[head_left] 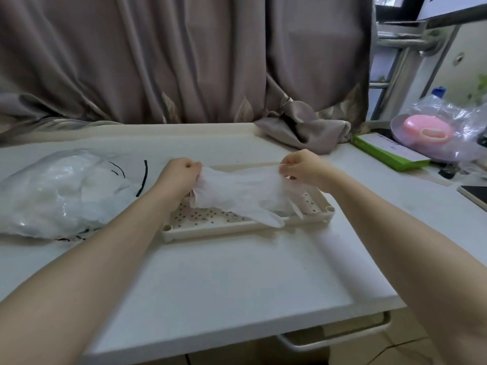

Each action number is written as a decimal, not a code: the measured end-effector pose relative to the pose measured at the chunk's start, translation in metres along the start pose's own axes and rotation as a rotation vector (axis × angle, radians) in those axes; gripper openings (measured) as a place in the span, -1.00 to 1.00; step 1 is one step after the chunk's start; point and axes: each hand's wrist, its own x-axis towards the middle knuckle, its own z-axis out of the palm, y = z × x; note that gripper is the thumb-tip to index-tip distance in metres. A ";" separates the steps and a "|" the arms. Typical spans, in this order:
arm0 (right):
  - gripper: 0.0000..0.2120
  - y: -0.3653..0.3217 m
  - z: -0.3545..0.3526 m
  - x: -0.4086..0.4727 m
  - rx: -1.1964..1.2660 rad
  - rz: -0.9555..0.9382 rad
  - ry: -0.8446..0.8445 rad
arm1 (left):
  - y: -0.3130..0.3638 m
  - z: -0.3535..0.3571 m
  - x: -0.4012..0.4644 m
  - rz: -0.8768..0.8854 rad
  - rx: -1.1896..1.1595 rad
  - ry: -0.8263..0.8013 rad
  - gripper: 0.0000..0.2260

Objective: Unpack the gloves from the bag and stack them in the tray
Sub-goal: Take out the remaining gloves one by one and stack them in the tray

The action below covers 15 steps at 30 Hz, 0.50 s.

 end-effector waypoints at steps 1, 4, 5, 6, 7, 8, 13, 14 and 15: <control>-0.82 0.000 0.001 0.007 -0.093 -0.019 0.020 | 0.000 0.001 0.005 0.011 0.011 0.025 -0.74; -0.80 0.005 0.008 0.021 -0.295 -0.066 0.042 | -0.001 0.004 0.013 0.074 0.142 0.069 -0.72; -0.81 0.007 0.011 0.027 -0.322 -0.065 0.033 | -0.003 0.004 0.017 0.098 0.206 0.079 -0.72; -0.81 0.009 0.014 0.031 -0.347 -0.057 0.029 | -0.005 0.004 0.020 0.119 0.264 0.088 -0.72; -0.80 0.010 0.017 0.034 -0.374 -0.044 0.028 | -0.007 0.004 0.022 0.136 0.313 0.097 -0.72; -0.77 0.009 0.020 0.036 -0.403 -0.031 0.032 | -0.009 0.004 0.023 0.142 0.355 0.111 -0.72; -0.62 -0.012 0.031 0.019 -0.406 -0.187 0.158 | -0.011 0.006 0.024 0.373 0.558 0.247 -0.62; -0.57 -0.017 0.032 0.012 -0.391 -0.240 0.080 | -0.007 0.009 0.021 0.562 0.552 0.237 -0.66; -0.49 -0.023 0.034 0.004 -0.410 -0.268 -0.029 | -0.003 0.012 0.020 0.730 0.550 0.158 -0.71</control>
